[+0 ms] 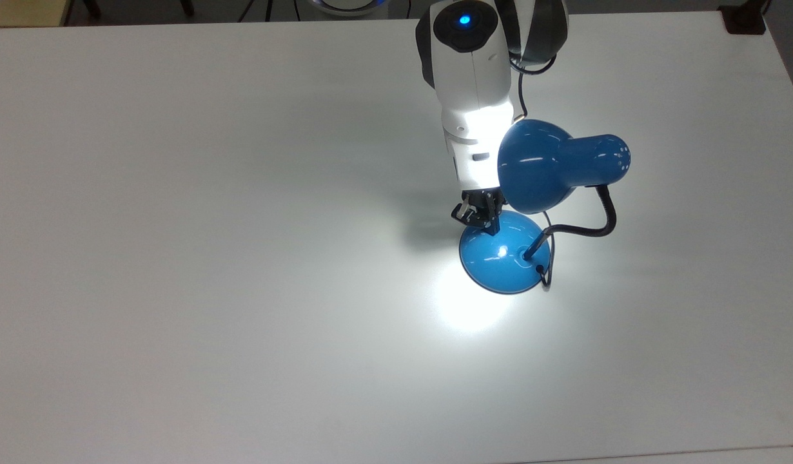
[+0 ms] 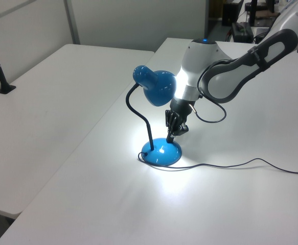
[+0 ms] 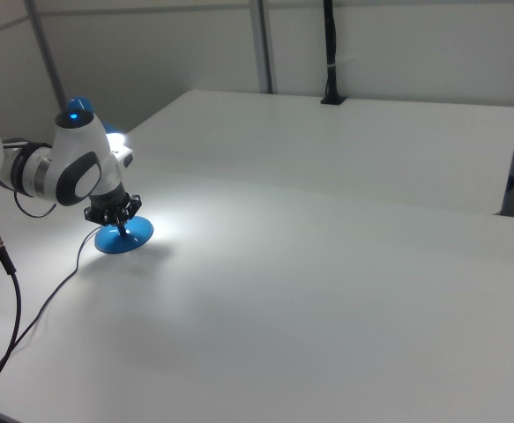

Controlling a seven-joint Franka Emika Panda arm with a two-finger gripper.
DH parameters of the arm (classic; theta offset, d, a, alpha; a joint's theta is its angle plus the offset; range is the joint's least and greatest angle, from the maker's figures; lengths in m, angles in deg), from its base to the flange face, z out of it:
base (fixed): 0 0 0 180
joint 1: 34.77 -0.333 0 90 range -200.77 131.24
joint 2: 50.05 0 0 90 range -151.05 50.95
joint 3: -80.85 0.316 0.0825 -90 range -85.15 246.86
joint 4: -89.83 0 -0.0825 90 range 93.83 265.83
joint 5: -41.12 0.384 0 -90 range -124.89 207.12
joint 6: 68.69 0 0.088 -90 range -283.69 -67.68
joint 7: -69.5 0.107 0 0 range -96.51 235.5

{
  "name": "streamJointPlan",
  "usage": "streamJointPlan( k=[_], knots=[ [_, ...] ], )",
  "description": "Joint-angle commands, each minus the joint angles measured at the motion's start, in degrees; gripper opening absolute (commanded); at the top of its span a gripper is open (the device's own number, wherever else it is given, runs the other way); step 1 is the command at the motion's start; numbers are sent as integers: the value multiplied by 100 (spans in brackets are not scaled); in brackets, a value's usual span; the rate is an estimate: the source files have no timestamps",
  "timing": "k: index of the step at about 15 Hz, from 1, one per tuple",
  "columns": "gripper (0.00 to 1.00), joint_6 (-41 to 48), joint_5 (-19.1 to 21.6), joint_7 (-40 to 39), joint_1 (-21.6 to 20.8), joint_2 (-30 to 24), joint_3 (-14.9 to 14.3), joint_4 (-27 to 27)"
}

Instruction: Turn on the lamp

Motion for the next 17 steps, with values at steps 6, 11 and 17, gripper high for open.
streamJointPlan(
  k=[6,11,17],
  knots=[
    [0,-175,117,308,361,-607,184,566],
    [0,2315,29,1301,1406,-1716,166,614],
    [99,4851,-1421,3773,2478,-2324,201,-466]
  ],
)
